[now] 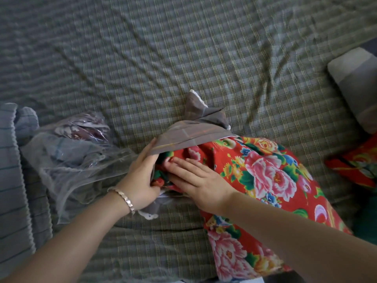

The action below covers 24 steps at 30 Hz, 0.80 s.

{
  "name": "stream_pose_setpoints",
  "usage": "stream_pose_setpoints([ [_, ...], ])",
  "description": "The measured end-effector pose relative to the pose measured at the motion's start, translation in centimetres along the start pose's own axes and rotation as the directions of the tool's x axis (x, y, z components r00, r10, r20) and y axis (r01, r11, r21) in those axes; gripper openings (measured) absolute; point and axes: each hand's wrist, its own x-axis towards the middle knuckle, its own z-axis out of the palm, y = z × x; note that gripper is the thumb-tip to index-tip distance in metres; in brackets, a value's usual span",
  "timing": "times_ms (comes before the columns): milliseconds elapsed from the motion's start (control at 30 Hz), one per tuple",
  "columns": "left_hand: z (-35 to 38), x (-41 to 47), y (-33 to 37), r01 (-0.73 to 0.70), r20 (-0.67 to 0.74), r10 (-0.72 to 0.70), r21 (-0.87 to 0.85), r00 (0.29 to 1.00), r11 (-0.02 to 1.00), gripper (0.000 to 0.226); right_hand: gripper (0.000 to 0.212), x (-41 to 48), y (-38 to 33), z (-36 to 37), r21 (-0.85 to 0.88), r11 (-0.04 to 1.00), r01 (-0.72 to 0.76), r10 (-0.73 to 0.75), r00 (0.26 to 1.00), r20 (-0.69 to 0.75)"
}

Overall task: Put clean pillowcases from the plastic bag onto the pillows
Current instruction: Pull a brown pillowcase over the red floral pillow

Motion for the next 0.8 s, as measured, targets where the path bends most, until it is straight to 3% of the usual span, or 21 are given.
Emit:
stream_pose_setpoints([
  [100, 0.1, 0.2, 0.3, -0.038, -0.022, 0.039, 0.053, 0.999, 0.998, 0.097, 0.048, 2.8, 0.0, -0.2, -0.221, 0.975, -0.019, 0.077, 0.963, 0.257],
  [200, 0.4, -0.1, -0.1, -0.038, -0.062, 0.037, -0.011, 0.997, 0.999, 0.092, 0.062, 5.9, -0.4, 1.0, -0.275, 0.961, -0.021, 0.176, 0.815, 0.552],
  [267, 0.3, -0.5, 0.0, -0.031, -0.069, 0.025, -0.092, 0.997, 0.995, 0.087, 0.064, 8.1, -0.4, 2.1, -0.343, 0.939, -0.010, 0.235, 0.748, 0.620],
  [367, 0.0, -0.4, 0.1, -0.045, -0.110, 0.028, -0.151, 0.994, 0.987, 0.082, 0.057, 10.9, 0.0, 3.6, -0.424, 0.905, 0.026, 0.254, 0.768, 0.588],
  [467, -0.5, 0.4, -1.3, -0.040, -0.156, 0.010, -0.187, 0.988, 0.982, 0.082, 0.055, 9.5, 0.2, 3.1, -0.279, 0.960, -0.022, 0.170, 0.838, 0.518],
  [533, -0.4, 0.7, -2.0, -0.084, -0.166, 0.067, -0.097, 0.984, 0.992, 0.086, 0.052, 5.3, -0.1, 2.2, -0.054, 0.988, -0.145, 0.155, 0.930, 0.332],
  [567, -0.2, 0.6, -1.8, -0.099, -0.193, 0.098, 0.005, 0.976, 0.995, 0.086, 0.045, 2.9, -0.3, 1.8, 0.032, 0.984, -0.174, 0.167, 0.975, 0.148],
  [600, 0.2, 0.5, -1.5, -0.139, -0.241, 0.172, 0.148, 0.955, 0.979, 0.085, 0.038, 0.3, -0.3, 1.4, 0.117, 0.969, -0.218, 0.224, 0.974, -0.044],
  [667, 1.8, 0.4, -0.7, -0.249, -0.293, 0.343, 0.314, 0.892, 0.916, 0.072, 0.032, -3.8, 0.5, -0.6, 0.208, 0.907, -0.366, 0.412, 0.874, -0.259],
  [733, 3.7, 0.3, 1.0, -0.283, -0.312, 0.350, 0.241, 0.883, 0.928, 0.057, 0.044, -4.8, 2.7, -3.0, 0.211, 0.807, -0.552, 0.591, 0.762, -0.266],
  [800, 5.2, 0.4, 3.5, -0.321, -0.324, 0.360, 0.169, 0.875, 0.932, 0.045, 0.051, -3.9, 5.2, -4.3, 0.168, 0.762, -0.626, 0.647, 0.746, -0.155],
])
